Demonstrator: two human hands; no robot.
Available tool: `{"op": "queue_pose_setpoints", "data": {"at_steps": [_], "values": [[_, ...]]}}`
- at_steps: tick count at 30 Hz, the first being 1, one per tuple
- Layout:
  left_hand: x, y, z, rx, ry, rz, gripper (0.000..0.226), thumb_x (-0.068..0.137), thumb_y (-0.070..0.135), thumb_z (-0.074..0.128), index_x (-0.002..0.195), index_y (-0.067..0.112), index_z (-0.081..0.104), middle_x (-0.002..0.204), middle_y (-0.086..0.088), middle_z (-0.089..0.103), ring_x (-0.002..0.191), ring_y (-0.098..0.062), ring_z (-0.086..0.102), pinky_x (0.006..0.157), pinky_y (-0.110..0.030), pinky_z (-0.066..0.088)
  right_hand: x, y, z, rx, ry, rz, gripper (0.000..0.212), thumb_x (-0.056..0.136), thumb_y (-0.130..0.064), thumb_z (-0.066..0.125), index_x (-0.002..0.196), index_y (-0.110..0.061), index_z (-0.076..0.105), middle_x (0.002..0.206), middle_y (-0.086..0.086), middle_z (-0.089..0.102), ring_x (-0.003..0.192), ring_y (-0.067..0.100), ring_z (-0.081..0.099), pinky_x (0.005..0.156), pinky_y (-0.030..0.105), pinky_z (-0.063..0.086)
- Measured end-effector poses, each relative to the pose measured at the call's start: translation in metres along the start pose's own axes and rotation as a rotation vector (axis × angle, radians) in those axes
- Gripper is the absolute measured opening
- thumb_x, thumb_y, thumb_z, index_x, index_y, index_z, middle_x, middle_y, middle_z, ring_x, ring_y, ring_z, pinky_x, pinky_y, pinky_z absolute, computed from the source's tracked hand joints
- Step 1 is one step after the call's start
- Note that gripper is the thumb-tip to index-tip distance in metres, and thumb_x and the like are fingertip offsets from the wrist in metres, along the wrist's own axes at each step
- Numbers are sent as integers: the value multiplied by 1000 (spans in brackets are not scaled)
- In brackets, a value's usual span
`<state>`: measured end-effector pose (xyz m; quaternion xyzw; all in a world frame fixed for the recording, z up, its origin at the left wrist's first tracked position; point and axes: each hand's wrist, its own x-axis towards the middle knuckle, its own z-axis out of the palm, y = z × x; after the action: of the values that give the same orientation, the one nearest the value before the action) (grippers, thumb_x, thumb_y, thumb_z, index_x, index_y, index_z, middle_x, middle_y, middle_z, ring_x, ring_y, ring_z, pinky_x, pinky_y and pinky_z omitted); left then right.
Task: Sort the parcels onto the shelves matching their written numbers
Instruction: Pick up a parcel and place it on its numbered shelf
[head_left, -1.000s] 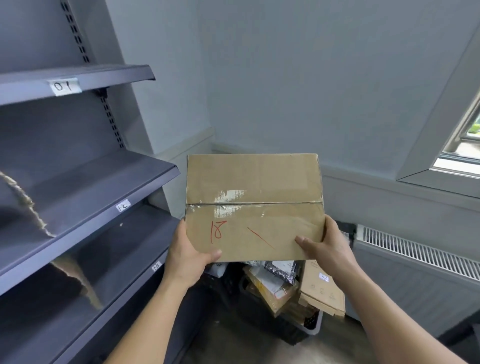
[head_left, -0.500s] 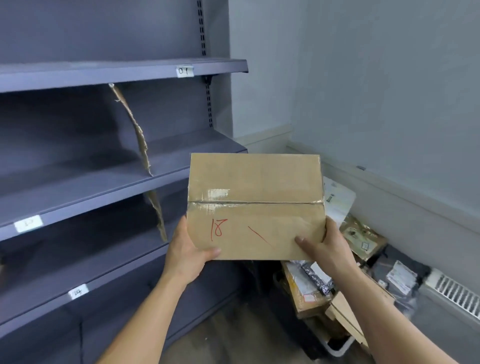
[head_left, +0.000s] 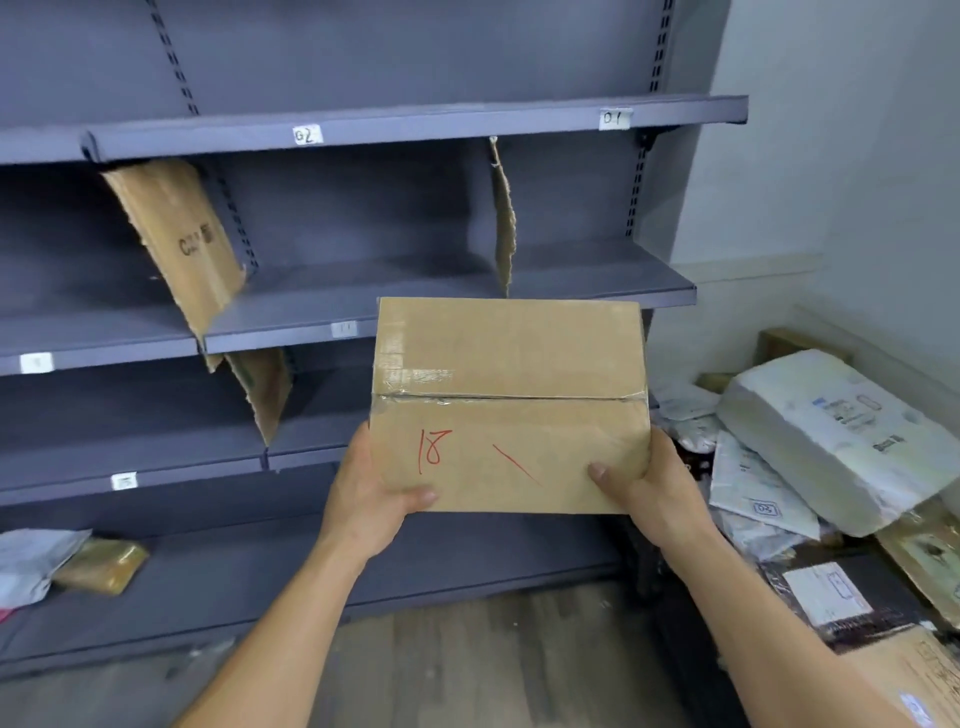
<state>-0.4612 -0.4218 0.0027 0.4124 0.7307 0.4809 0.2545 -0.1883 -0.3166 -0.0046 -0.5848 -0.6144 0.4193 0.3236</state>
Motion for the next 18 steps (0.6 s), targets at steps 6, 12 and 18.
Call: {"op": "queue_pose_setpoints", "data": {"at_steps": [6,12,18], "values": [[-21,-29,-83,-18,144,-21,76,65,-1,87,105,49,46,112,22,60,103,1,55,82,-26,45,-6,-40,78,4,-161,-78,62,86,-33,76,138,-28,42,119,-10,60,106,17,58,85,34,47],[-42,-69,-179,-25,292,-89,75,64,1,87,113,42,49,115,18,62,108,-1,57,84,-26,47,-30,-91,174,5,-309,-168,63,85,-31,77,138,-28,42,120,-10,61,107,17,60,86,36,51],[-66,-113,-276,3,417,-109,79,62,3,87,124,33,49,117,17,64,111,-2,57,84,-26,46,-67,-138,269,-10,-433,-252,63,83,-32,77,136,-29,44,120,-12,62,111,19,61,96,49,53]]}}
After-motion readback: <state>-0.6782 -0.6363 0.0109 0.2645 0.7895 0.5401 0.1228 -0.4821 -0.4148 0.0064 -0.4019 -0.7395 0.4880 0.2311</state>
